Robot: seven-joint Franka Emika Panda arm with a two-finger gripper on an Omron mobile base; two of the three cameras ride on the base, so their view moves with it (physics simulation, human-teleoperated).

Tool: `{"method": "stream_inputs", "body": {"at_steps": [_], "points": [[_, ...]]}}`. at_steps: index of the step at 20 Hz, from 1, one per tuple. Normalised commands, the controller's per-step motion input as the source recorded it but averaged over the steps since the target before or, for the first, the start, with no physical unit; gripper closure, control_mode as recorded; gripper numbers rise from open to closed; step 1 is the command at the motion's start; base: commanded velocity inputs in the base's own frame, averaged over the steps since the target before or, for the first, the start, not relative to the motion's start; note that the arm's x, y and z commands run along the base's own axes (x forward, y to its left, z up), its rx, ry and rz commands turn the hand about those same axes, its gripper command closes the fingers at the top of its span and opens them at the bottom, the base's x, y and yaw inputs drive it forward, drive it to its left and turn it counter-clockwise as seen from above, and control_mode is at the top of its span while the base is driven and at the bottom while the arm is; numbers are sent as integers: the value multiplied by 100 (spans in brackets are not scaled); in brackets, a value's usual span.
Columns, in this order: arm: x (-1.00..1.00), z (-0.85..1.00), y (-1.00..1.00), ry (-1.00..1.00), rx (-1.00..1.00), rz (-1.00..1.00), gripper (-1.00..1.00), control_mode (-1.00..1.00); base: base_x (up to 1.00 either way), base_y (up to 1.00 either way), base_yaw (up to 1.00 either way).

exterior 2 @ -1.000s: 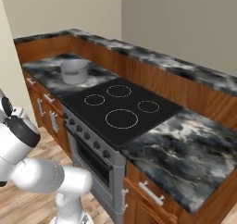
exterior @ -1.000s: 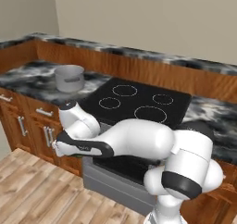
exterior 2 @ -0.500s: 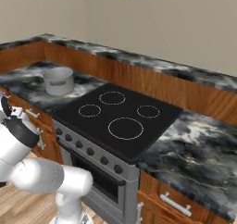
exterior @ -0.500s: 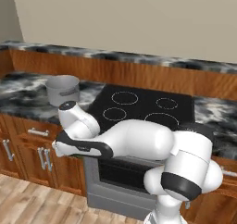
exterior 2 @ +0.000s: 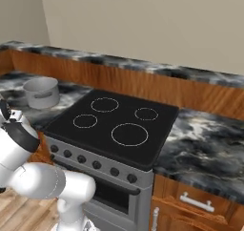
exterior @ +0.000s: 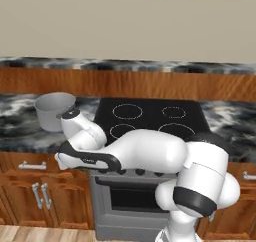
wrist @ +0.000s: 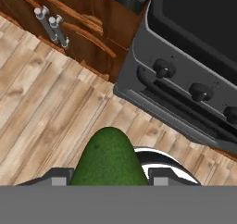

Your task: Turn on the sink faucet. Then move the avocado from the counter to the sink. Turn off the sink. Move the vegetable from the sink to the pot next to the stove. Finally move the pot to the rear left burner.

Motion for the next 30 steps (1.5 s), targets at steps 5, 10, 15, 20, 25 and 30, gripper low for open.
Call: {"method": "stream_inputs", "body": {"at_steps": [5,10,15,20,25,30], "points": [[0,0,0,0,0,0,100,100,0,58,-43],[0,0,0,0,0,0,100,100,0,49,-39],[0,0,0,0,0,0,100,100,-9,28,-29],[0,0,0,0,0,0,100,100,-3,44,-25],[0,0,0,0,0,0,100,100,-4,53,-22],[0,0,0,0,0,0,100,100,-3,17,-4]]}}
